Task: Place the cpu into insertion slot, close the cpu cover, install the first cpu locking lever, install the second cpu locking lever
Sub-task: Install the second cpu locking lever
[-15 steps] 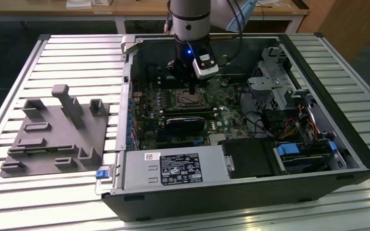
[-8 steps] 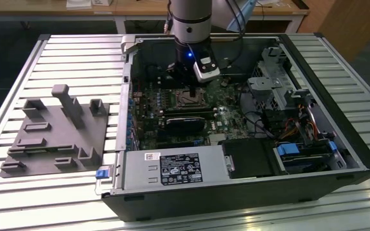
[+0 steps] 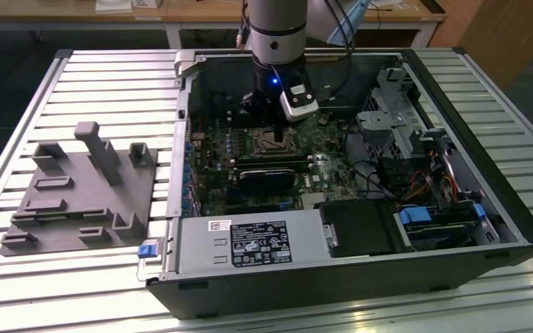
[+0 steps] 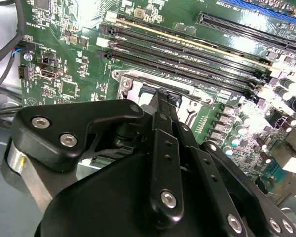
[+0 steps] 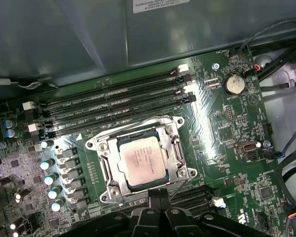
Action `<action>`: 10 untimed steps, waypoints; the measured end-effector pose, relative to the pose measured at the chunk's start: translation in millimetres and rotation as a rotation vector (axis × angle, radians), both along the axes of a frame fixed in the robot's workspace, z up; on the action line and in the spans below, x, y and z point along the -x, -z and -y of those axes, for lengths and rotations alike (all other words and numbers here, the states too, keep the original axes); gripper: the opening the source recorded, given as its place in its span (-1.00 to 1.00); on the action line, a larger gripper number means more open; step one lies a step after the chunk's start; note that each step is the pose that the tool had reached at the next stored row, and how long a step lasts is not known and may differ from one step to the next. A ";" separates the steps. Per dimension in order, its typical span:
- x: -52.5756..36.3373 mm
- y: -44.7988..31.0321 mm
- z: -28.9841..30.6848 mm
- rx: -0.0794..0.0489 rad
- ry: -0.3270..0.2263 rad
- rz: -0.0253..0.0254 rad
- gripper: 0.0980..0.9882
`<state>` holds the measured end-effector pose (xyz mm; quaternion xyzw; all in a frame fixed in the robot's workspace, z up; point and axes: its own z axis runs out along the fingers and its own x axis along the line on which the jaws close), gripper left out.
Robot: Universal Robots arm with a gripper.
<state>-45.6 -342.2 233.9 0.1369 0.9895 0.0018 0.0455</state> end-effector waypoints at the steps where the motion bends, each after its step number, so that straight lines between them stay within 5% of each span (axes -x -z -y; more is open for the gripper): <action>1: 0.0 0.0 0.1 0.000 0.000 0.0000 -0.98; 10: -0.4 0.0 2.1 0.000 0.000 0.0000 -0.98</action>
